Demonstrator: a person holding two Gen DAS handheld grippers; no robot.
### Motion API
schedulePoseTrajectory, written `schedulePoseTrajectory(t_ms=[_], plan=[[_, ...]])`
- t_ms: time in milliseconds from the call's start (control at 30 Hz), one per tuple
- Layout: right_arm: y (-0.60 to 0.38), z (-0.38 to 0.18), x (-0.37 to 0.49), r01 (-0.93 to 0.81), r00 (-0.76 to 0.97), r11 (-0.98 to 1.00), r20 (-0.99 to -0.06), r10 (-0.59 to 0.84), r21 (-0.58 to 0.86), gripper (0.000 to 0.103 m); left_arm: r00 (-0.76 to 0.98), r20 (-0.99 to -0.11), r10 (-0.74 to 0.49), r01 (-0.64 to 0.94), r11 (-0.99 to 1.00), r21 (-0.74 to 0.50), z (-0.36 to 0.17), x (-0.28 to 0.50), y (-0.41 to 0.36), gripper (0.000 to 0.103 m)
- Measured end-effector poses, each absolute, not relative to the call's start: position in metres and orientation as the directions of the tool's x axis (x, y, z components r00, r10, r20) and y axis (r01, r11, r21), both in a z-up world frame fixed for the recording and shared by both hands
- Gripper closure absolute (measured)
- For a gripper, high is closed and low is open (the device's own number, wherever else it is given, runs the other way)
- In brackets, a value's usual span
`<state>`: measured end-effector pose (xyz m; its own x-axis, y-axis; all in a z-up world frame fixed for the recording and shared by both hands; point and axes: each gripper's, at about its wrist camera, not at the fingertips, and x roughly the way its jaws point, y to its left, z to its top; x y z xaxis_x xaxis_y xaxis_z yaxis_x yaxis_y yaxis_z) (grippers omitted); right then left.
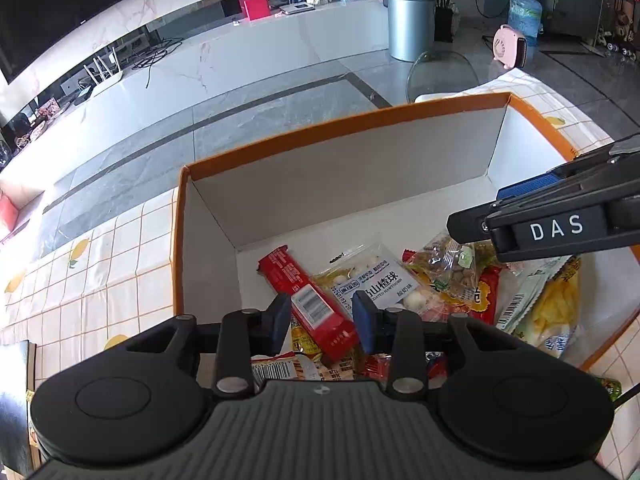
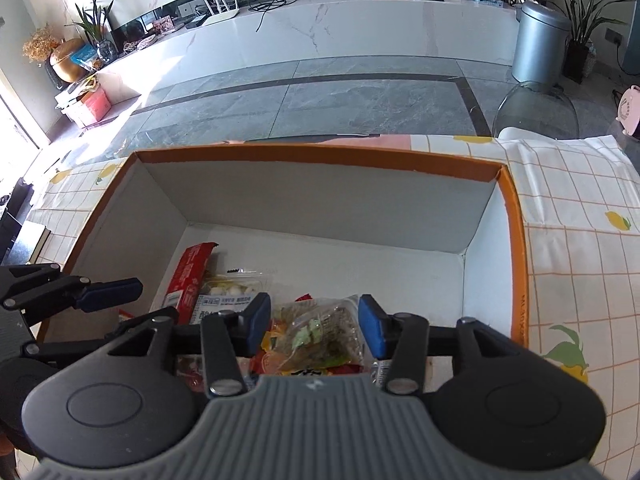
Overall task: Organize snacks
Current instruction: 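Lift both snacks into the orange box and open both tools to release them, then withdraw both tools from the box toward the last two snacks, then grasp the white packet with left tool while right tool grasps the green sausage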
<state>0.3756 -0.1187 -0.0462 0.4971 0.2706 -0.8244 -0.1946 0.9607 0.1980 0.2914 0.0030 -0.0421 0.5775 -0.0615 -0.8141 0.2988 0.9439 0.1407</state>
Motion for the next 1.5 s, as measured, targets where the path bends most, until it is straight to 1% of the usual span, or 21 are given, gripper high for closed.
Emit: schedulePoseTrajectory(t_ms=[100,167,233,400,467,500,533,600,700,767,800,833,900,1033,1100,1133,1200,1367,1500], plan=[[-0.119,-0.03,0.359,-0.215,0.528,0.959,-0.804,0.274,0.185,0.053,0.614,-0.786,-0.074,0.289,0.947,0.137,-0.025,0.274,0.006,0.057],[-0.12,-0.018,0.343,-0.23,0.559,0.958,-0.782,0.274,0.172,0.053,0.641,-0.763,-0.086,0.282,0.951,0.13,-0.014,0.259,0.006,0.052],[-0.123,-0.006,0.323,-0.246,0.595,0.956,-0.754,0.278,0.159,0.053,0.656,-0.748,-0.1,0.276,0.954,0.115,-0.004,0.244,0.008,0.049],[-0.135,0.018,0.267,-0.283,0.667,0.944,-0.672,0.321,0.17,0.052,0.682,-0.72,-0.131,0.261,0.963,0.072,0.015,0.204,0.012,0.048],[-0.14,0.023,0.24,-0.29,0.703,0.941,-0.629,0.332,0.173,0.048,0.684,-0.717,-0.137,0.242,0.969,0.045,0.018,0.187,0.014,0.048],[-0.142,0.024,0.227,-0.292,0.72,0.941,-0.609,0.332,0.168,0.043,0.683,-0.715,-0.147,0.238,0.971,0.028,0.018,0.179,0.015,0.048],[-0.145,0.026,0.213,-0.297,0.737,0.941,-0.587,0.336,0.165,0.043,0.683,-0.714,-0.154,0.233,0.972,0.014,0.018,0.172,0.016,0.047],[-0.148,0.024,0.188,-0.31,0.758,0.937,-0.553,0.345,0.159,0.042,0.687,-0.709,-0.156,0.222,0.975,0.001,0.017,0.153,0.015,0.045],[-0.156,0.011,0.156,-0.31,0.774,0.939,-0.534,0.339,0.147,0.039,0.69,-0.707,-0.153,0.205,0.979,-0.012,0.008,0.132,0.013,0.033],[-0.162,-0.003,0.141,-0.305,0.767,0.942,-0.551,0.329,0.139,0.034,0.679,-0.713,-0.172,0.194,0.98,-0.052,-0.003,0.118,0.014,0.019],[-0.164,-0.011,0.136,-0.299,0.764,0.946,-0.562,0.315,0.124,0.031,0.67,-0.717,-0.191,0.192,0.978,-0.081,-0.009,0.114,0.015,0.018],[-0.167,-0.022,0.133,-0.286,0.759,0.952,-0.582,0.294,0.107,0.027,0.656,-0.726,-0.207,0.184,0.976,-0.113,-0.018,0.107,0.016,0.017],[-0.173,-0.04,0.131,-0.267,0.737,0.959,-0.621,0.267,0.096,0.024,0.634,-0.746,-0.205,0.15,0.978,-0.142,-0.033,0.103,0.017,0.017],[-0.183,-0.07,0.137,-0.203,0.68,0.975,-0.704,0.205,0.088,0.024,0.594,-0.787,-0.169,0.085,0.985,-0.147,-0.061,0.1,0.017,0.016],[-0.185,-0.075,0.141,-0.182,0.681,0.977,-0.703,0.205,0.109,0.023,0.576,-0.803,-0.154,0.061,0.987,-0.146,-0.072,0.102,0.018,0.016],[-0.186,-0.078,0.143,-0.16,0.685,0.981,-0.703,0.189,0.108,0.021,0.567,-0.811,-0.144,0.048,0.989,-0.142,-0.076,0.103,0.018,0.016],[-0.185,-0.085,0.149,-0.13,0.668,0.988,-0.728,0.151,0.086,0.021,0.551,-0.824,-0.132,0.034,0.99,-0.136,-0.084,0.105,0.015,0.016],[-0.188,-0.097,0.165,-0.119,0.614,0.987,-0.774,0.159,0.109,0.021,0.506,-0.856,-0.109,0.007,0.993,-0.122,-0.105,0.102,0.009,0.015],[-0.184,-0.104,0.173,-0.109,0.583,0.99,-0.801,0.133,0.085,0.021,0.483,-0.868,-0.114,-0.003,0.991,-0.132,-0.115,0.103,0.006,0.015]])
